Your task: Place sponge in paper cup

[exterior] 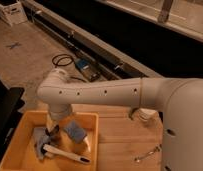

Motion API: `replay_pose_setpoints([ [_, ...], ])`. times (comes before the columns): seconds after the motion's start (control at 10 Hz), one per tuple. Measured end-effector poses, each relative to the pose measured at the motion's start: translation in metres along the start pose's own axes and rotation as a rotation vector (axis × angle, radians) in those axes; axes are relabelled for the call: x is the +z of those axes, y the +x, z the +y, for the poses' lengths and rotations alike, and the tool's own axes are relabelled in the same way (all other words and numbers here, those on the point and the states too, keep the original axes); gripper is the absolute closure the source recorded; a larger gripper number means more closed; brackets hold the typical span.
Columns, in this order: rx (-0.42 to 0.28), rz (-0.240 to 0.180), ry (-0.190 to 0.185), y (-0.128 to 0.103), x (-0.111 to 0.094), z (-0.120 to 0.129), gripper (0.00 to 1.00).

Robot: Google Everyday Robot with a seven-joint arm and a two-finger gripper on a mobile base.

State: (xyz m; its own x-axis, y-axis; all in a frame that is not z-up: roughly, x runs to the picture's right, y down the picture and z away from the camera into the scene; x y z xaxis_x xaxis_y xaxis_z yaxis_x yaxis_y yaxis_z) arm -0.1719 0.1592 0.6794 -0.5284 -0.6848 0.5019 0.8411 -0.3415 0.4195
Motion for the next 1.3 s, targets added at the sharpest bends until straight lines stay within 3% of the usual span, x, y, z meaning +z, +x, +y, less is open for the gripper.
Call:
replay_pose_setpoints([
  [0.5, 0.103, -0.094, 0.019, -0.033, 0.027, 0.032, 0.2],
  [0.7, 0.151, -0.122, 0.046, -0.045, 0.037, 0.04, 0.2],
  [1.1, 0.152, -0.151, 0.087, -0.048, 0.051, 0.031, 0.2],
  [1.3, 0.143, -0.165, 0.106, -0.047, 0.058, 0.025, 0.27],
])
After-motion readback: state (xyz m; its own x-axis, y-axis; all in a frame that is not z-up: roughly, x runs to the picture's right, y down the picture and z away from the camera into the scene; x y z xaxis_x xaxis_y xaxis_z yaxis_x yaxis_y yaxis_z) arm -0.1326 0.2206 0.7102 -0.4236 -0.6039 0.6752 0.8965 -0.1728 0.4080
